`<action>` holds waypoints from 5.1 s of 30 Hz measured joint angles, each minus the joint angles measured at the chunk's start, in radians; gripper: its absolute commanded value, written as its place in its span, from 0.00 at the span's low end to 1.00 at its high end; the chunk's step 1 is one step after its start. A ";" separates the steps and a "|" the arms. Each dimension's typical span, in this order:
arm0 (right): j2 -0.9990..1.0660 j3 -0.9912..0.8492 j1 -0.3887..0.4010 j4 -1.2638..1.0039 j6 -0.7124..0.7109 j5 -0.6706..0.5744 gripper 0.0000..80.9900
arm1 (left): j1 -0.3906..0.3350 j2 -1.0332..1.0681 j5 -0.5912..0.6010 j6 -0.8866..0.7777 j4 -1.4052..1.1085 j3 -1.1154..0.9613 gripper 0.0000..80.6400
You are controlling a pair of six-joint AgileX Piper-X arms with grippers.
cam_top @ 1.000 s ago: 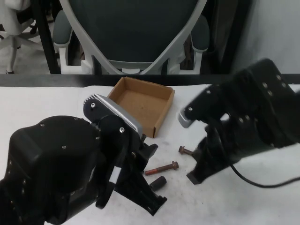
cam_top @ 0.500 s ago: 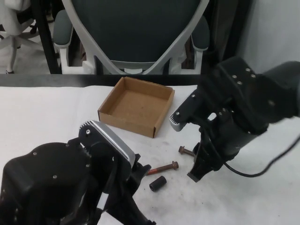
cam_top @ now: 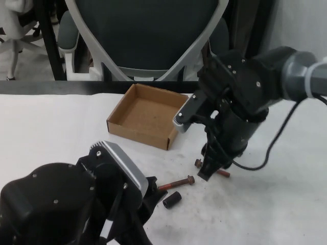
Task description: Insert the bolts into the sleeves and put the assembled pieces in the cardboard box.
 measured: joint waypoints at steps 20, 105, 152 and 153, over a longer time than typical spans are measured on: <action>0.188 -0.165 -0.040 0.129 -0.109 -0.003 0.52 | 0.000 0.000 0.000 0.037 -0.023 0.007 0.01; -0.784 0.712 0.073 -0.737 0.303 -0.166 0.00 | 0.000 -0.013 0.266 0.039 -0.547 0.271 0.01; -0.897 0.969 0.394 -1.341 0.427 -0.273 0.00 | -0.006 0.086 0.355 -0.076 -0.692 0.228 0.01; -0.892 0.969 0.394 -1.341 0.427 -0.275 0.00 | -0.005 0.091 0.355 -0.077 -0.701 0.228 0.01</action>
